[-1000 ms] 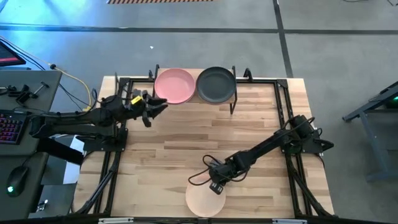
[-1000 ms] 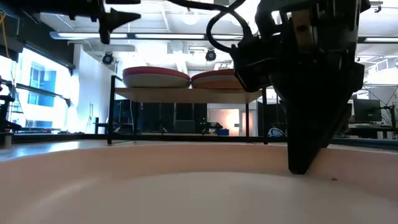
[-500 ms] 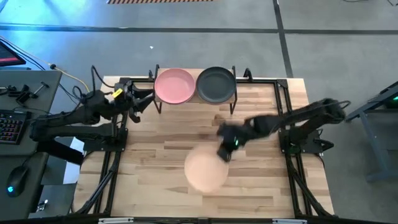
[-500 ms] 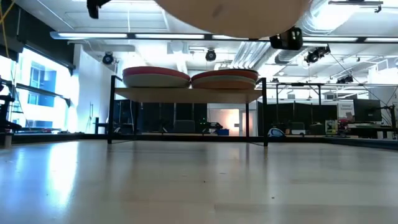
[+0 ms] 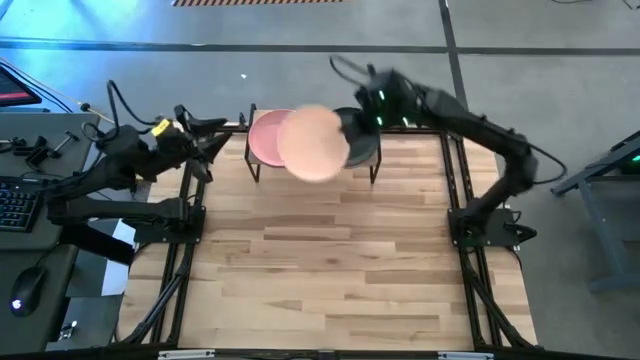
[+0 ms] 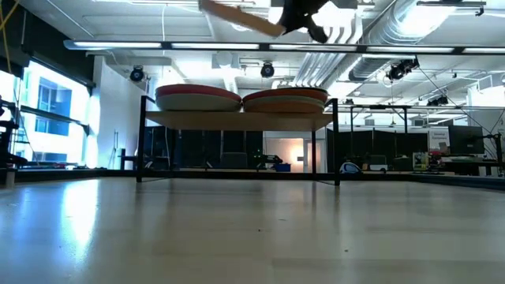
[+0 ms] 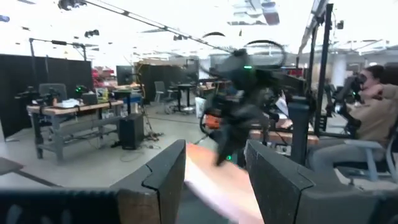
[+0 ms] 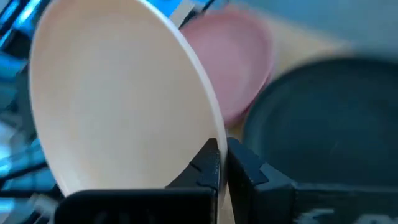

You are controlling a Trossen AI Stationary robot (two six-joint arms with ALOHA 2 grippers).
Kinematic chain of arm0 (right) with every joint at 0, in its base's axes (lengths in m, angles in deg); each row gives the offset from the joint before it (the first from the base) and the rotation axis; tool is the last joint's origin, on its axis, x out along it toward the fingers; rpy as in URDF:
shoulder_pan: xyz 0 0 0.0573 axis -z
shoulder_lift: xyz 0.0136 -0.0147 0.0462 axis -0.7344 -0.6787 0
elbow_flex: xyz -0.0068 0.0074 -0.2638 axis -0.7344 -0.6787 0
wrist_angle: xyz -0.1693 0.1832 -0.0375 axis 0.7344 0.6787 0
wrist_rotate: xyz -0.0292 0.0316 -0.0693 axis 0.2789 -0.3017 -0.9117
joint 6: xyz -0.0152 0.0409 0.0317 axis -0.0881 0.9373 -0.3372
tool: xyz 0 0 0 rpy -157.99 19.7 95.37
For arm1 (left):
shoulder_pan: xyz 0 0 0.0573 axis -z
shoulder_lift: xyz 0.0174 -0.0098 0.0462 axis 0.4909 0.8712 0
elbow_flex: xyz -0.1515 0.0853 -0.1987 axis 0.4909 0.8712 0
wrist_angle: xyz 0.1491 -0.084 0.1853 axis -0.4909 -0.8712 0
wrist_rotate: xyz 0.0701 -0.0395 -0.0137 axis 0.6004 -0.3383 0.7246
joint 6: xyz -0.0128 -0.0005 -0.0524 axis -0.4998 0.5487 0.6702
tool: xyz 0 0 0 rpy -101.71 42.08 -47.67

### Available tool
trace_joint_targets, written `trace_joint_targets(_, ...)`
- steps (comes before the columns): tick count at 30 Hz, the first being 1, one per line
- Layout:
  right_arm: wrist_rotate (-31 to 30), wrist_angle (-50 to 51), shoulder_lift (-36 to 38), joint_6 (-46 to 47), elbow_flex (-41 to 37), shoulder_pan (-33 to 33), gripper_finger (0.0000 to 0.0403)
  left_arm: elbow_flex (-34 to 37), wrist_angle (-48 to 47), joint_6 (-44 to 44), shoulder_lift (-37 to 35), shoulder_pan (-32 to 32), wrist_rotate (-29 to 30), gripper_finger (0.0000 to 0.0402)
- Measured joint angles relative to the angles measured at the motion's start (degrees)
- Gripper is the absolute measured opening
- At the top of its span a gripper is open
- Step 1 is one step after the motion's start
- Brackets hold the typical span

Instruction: Place and stack plates onto a shelf

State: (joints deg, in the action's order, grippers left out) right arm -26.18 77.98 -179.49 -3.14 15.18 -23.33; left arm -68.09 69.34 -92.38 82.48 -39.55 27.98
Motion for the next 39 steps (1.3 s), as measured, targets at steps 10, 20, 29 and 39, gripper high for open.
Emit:
trace_joint_targets(10,3.8,3.1,-22.2,-0.8,22.5,3.4,0.0,0.0,-0.7,0.9,0.3,0.0,0.2,0.0156)
trace_joint_targets(20,1.3,2.1,-34.7,5.5,28.9,3.6,0.0,0.0,-0.7,2.9,0.3,0.0,0.2,0.0156)
trace_joint_targets(29,-2.9,1.3,-36.3,6.8,29.4,4.1,0.0,0.0,-1.9,4.6,0.1,0.0,-0.4,0.0156)
trace_joint_targets(39,0.4,3.7,-34.8,3.8,29.4,5.1,0.0087,0.0,-1.9,4.4,0.1,0.0,-0.4,0.0156)
